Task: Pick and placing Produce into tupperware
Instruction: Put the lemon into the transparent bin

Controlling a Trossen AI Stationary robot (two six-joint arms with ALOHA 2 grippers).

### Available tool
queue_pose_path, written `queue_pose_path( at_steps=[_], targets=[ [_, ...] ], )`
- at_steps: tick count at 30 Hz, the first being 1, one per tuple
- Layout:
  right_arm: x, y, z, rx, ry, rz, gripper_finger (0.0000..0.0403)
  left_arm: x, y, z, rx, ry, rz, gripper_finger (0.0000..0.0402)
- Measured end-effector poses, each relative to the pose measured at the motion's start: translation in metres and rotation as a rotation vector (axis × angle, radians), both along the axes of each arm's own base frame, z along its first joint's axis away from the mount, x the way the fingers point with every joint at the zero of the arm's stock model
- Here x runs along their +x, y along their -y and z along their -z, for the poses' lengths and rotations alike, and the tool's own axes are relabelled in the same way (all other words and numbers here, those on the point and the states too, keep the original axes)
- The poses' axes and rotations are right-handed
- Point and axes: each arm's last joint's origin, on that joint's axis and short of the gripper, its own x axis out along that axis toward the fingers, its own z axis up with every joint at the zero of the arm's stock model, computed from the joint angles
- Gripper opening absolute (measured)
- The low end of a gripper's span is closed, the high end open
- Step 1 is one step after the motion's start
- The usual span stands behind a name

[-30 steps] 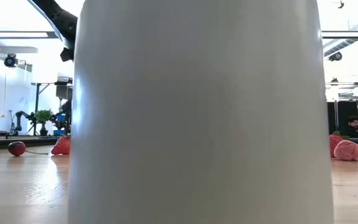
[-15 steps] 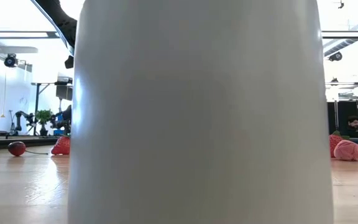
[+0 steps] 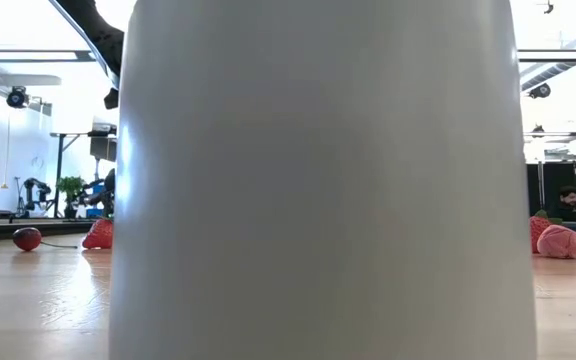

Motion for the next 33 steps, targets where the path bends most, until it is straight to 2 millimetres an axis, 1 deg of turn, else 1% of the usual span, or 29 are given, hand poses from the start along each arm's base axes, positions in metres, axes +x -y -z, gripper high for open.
queue_pose_path(
  at_steps=[2, 4, 7, 9, 11, 13, 16, 18, 21, 23, 25, 27, 30, 33],
  targets=[
    [-0.001, 0.0, -0.001, -0.003, 0.001, -0.005, 0.0298, 0.0, 0.0, -0.005, -0.008, 0.017, -0.03, 0.0195],
    [-0.003, 0.0, -0.005, -0.007, 0.012, -0.012, 0.0296, 0.001, 0.0, -0.016, -0.008, 0.044, -0.055, 0.0194],
    [-0.01, -0.001, -0.015, -0.029, 0.042, -0.004, 0.0293, 0.004, -0.001, -0.044, 0.013, 0.123, -0.067, 0.0194],
    [-0.015, 0.0, -0.023, -0.063, 0.062, 0.014, 0.0293, 0.008, -0.001, -0.066, 0.03, 0.202, -0.055, 0.0193],
    [-0.022, 0.001, -0.03, -0.09, 0.081, 0.034, 0.0294, 0.013, -0.001, -0.092, 0.031, 0.319, -0.022, 0.0193],
    [-0.029, 0.003, -0.038, -0.106, 0.105, 0.05, 0.0296, 0.02, -0.001, -0.112, 0.017, 0.422, 0.027, 0.0193],
    [-0.037, 0.006, -0.047, -0.116, 0.13, 0.074, 0.0296, 0.035, -0.001, -0.126, 0.015, 0.504, 0.077, 0.0193],
    [-0.041, 0.008, -0.05, -0.118, 0.141, 0.083, 0.0295, 0.048, -0.001, -0.127, -0.016, 0.53, 0.099, 0.0193],
    [-0.045, 0.01, -0.055, -0.119, 0.158, 0.096, 0.0293, 0.072, 0.005, -0.121, -0.138, 0.541, 0.122, 0.0193],
    [-0.047, 0.01, -0.056, -0.115, 0.162, 0.108, 0.0294, 0.088, 0.015, -0.114, -0.193, 0.52, 0.152, 0.0195],
    [-0.048, 0.01, -0.055, -0.105, 0.149, 0.12, 0.0296, 0.102, 0.028, -0.107, -0.208, 0.493, 0.189, 0.0199],
    [-0.049, 0.01, -0.052, -0.092, 0.123, 0.135, 0.0298, 0.112, 0.039, -0.098, -0.169, 0.452, 0.187, 0.0204],
    [-0.051, 0.01, -0.048, -0.077, 0.073, 0.16, 0.0299, 0.12, 0.052, -0.086, -0.099, 0.366, 0.141, 0.0212],
    [-0.052, 0.009, -0.044, -0.062, 0.062, 0.189, 0.0298, 0.122, 0.058, -0.08, -0.131, 0.338, 0.094, 0.0226]
  ],
)
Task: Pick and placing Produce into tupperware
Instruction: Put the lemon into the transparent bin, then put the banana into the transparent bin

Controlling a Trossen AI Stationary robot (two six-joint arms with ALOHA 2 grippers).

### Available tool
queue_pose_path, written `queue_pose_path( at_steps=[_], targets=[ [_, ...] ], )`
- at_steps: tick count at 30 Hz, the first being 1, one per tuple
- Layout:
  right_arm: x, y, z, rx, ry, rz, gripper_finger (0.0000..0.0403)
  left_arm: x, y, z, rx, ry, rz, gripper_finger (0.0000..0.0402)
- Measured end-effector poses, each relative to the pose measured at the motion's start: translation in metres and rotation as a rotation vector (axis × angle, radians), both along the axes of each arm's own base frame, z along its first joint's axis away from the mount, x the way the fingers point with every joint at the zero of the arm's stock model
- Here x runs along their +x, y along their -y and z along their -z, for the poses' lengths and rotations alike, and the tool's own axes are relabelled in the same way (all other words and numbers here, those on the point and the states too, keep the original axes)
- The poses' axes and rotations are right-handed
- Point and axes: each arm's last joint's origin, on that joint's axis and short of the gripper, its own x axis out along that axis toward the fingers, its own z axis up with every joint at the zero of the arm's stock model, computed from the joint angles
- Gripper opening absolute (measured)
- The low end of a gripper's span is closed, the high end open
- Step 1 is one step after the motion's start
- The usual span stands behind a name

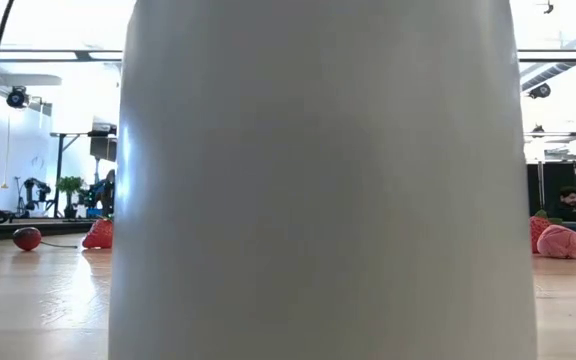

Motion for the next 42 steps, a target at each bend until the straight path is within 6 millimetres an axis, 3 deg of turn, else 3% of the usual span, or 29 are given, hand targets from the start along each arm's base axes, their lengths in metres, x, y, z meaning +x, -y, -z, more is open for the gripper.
queue_pose_path(
  at_steps=[5, 11, 17, 23, 32, 37, 42],
  targets=[
    [-0.001, 0.0, 0.005, 0.004, -0.009, 0.019, 0.03, -0.002, 0.001, 0.001, -0.022, -0.026, -0.03, 0.0256],
    [-0.002, -0.001, 0.017, 0.047, -0.034, 0.058, 0.031, -0.012, 0.0, -0.017, 0.037, 0.012, -0.077, 0.0292],
    [-0.013, -0.015, 0.03, 0.13, -0.174, 0.066, 0.0311, -0.043, -0.007, -0.052, 0.07, 0.039, -0.17, 0.0297],
    [-0.028, -0.04, 0.052, 0.193, -0.344, 0.084, 0.0309, -0.082, -0.016, -0.072, 0.035, 0.071, -0.266, 0.0297],
    [-0.036, -0.077, 0.103, 0.278, -0.332, 0.148, 0.031, -0.14, -0.013, -0.07, 0.001, 0.132, -0.353, 0.0297],
    [-0.033, -0.078, 0.133, 0.301, -0.277, 0.196, 0.0306, -0.153, -0.009, -0.062, -0.037, 0.161, -0.392, 0.0297],
    [-0.04, -0.071, 0.16, 0.301, -0.34, 0.263, 0.0308, -0.156, -0.008, -0.056, -0.068, 0.161, -0.42, 0.0297]
  ],
)
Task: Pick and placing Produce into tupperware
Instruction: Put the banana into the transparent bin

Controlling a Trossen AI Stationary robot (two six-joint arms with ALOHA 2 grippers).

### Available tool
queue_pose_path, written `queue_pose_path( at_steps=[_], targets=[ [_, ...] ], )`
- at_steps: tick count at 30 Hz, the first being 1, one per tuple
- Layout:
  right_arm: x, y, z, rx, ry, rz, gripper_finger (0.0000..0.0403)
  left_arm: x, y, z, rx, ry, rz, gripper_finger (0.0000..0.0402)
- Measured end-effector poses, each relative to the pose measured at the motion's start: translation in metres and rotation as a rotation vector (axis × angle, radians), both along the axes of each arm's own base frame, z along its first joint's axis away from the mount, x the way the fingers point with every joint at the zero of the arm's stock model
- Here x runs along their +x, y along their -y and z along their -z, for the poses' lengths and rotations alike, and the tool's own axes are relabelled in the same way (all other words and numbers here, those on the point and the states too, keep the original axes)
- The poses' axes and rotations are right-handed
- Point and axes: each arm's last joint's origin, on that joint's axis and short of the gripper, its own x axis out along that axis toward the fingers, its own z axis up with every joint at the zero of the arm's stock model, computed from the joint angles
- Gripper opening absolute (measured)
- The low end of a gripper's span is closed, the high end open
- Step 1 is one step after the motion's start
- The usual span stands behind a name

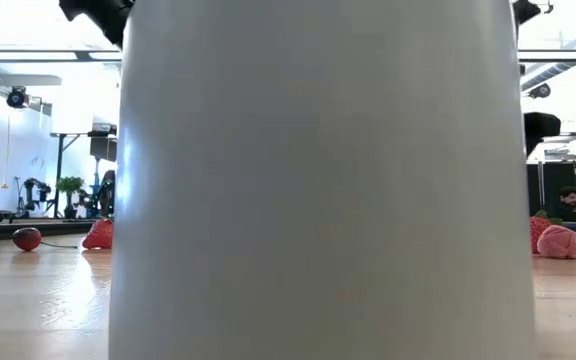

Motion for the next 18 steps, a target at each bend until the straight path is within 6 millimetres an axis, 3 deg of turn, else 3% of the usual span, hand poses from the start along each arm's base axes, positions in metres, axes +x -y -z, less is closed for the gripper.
queue_pose_path(
  at_steps=[18],
  targets=[
    [-0.006, 0.027, 0.031, 0.019, 0.06, 0.046, 0.0299, 0.008, -0.003, 0.006, 0.001, 0.004, 0.002, 0.0297]
  ],
)
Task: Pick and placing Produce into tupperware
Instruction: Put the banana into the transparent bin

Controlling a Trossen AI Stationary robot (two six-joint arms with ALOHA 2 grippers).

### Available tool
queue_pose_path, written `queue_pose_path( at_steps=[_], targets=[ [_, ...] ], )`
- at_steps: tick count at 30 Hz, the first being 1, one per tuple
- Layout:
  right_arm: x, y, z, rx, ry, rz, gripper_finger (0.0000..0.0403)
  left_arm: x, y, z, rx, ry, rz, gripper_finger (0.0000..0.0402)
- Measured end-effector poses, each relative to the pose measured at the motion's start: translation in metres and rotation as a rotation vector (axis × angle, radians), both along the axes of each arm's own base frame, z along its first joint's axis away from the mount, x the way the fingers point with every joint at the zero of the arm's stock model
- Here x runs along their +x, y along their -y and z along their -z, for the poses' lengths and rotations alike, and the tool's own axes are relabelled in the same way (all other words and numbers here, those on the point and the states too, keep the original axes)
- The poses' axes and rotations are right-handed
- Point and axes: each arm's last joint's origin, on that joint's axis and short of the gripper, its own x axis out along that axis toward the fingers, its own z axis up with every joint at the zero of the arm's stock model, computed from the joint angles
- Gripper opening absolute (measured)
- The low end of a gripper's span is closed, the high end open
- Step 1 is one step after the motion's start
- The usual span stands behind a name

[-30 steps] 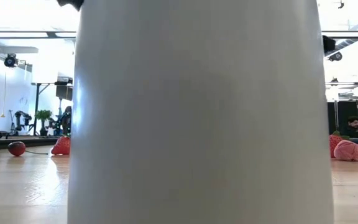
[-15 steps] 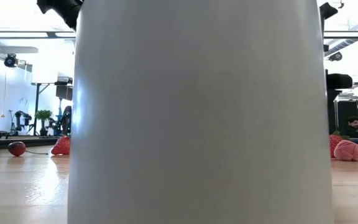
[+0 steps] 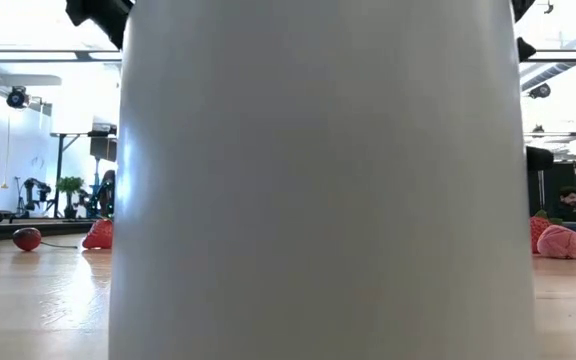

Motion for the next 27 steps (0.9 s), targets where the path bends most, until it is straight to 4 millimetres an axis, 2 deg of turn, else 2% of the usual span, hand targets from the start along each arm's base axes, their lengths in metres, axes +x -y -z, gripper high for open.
queue_pose_path(
  at_steps=[6, 17, 21, 27],
  targets=[
    [-0.001, 0.005, 0.007, 0.002, -0.024, -0.046, 0.0299, 0.0, 0.0, 0.0, 0.0, 0.0, 0.0, 0.0297],
    [0.02, 0.006, 0.023, 0.021, -0.087, -0.16, 0.0298, 0.001, 0.0, 0.001, 0.001, -0.004, -0.002, 0.0297],
    [0.025, 0.006, 0.021, 0.021, -0.096, -0.164, 0.0281, 0.001, -0.001, 0.001, 0.001, -0.008, -0.006, 0.0297],
    [0.029, 0.007, 0.015, -0.008, -0.084, -0.164, 0.0236, 0.003, -0.003, 0.004, -0.002, -0.021, -0.01, 0.0297]
  ],
)
